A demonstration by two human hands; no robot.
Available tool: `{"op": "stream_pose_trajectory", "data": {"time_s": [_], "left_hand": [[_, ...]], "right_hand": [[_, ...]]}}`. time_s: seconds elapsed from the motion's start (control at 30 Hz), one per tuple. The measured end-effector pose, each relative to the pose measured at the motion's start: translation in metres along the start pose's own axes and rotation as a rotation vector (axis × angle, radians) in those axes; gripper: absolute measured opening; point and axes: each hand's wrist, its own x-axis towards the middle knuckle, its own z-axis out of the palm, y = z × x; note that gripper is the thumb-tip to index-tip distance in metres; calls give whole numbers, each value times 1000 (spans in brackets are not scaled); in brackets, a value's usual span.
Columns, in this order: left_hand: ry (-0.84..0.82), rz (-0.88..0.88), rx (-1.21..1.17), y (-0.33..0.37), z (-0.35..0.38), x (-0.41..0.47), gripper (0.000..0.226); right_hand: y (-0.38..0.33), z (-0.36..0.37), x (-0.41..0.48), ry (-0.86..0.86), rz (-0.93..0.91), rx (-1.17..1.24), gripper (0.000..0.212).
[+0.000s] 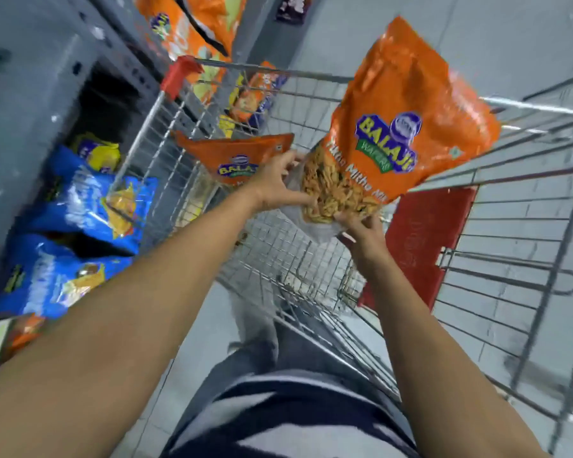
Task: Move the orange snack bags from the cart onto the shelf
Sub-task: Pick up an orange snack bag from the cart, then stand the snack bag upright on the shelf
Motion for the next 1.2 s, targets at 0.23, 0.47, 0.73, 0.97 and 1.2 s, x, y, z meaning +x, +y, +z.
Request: {"op": "stream_pose_trajectory", "data": {"time_s": [0.23, 0.47, 0.73, 0.97, 1.2], "left_hand": [[624, 185, -297, 72, -86, -118, 90], [1097, 439, -336, 113, -176, -291, 76], [1491, 647, -233, 117, -233, -488, 54], [1786, 447, 79, 103, -286, -626, 63], [1814, 192, 99, 61, -353, -713, 63]], "right_hand": [[-137, 97, -59, -303, -462, -124, 29], [-215, 240, -188, -699, -879, -167, 9], [-217, 375, -345, -1176, -1193, -82, 16], [-199, 491, -437, -1359, -1215, -88, 22], [-156, 621, -484, -1490, -1102, -314, 16]]}}
